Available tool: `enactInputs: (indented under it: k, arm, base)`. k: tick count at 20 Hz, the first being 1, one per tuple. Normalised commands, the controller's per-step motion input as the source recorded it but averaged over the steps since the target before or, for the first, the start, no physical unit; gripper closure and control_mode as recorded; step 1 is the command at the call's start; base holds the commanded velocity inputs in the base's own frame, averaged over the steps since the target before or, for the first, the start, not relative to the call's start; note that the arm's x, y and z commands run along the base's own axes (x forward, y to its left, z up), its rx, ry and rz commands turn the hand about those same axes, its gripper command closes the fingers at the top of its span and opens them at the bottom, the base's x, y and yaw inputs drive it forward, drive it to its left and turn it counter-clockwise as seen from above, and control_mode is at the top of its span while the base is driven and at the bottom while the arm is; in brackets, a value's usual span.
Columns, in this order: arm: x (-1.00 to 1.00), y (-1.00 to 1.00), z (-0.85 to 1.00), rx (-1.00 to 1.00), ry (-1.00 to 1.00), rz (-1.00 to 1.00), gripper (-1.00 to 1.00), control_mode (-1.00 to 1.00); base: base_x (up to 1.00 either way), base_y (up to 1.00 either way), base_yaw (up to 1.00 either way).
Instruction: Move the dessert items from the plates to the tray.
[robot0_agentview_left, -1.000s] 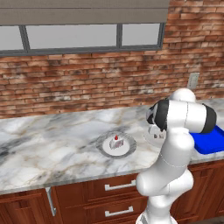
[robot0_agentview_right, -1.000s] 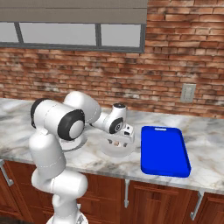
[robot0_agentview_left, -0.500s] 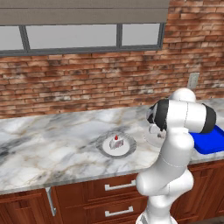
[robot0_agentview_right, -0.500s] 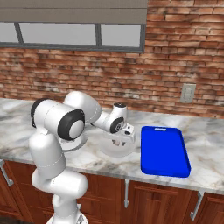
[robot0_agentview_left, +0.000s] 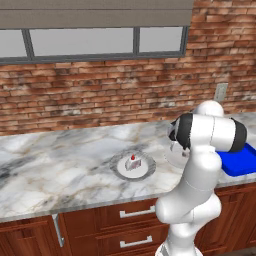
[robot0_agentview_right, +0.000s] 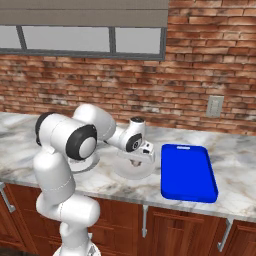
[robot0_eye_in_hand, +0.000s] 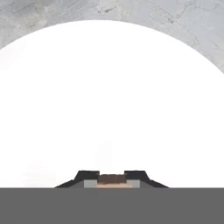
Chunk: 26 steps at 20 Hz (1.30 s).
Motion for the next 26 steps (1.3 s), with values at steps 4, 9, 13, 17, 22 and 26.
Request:
enactInputs:
  k: [4, 9, 13, 17, 22, 26]
  arm:
    - [0.15, -0.14, 0.47, 0.0, -0.07, 0.0, 1.0, -1.0]
    - [0.0, -0.52, 0.58, 0.0, 0.0, 0.02, 1.0, -1.0]
    - [0.08, -0.67, 0.28, 0.0, 0.0, 0.0, 1.0, -1.0]
    - [0.04, -0.66, 0.23, -0.03, 0.0, 0.02, 1.0, -1.0]
    - [0.02, -0.68, 0.05, -0.01, 0.0, 0.0, 1.0, -1.0]
    - [0.06, -0.54, -0.16, 0.0, 0.0, 0.0, 1.0, -1.0]
  base:
    - [0.0, 0.0, 0.0]
    - [0.0, 0.0, 0.0]
    - [0.0, 0.0, 0.0]
    - [0.0, 0.0, 0.0]
    - [0.0, 0.0, 0.0]
    - [0.0, 0.0, 0.0]
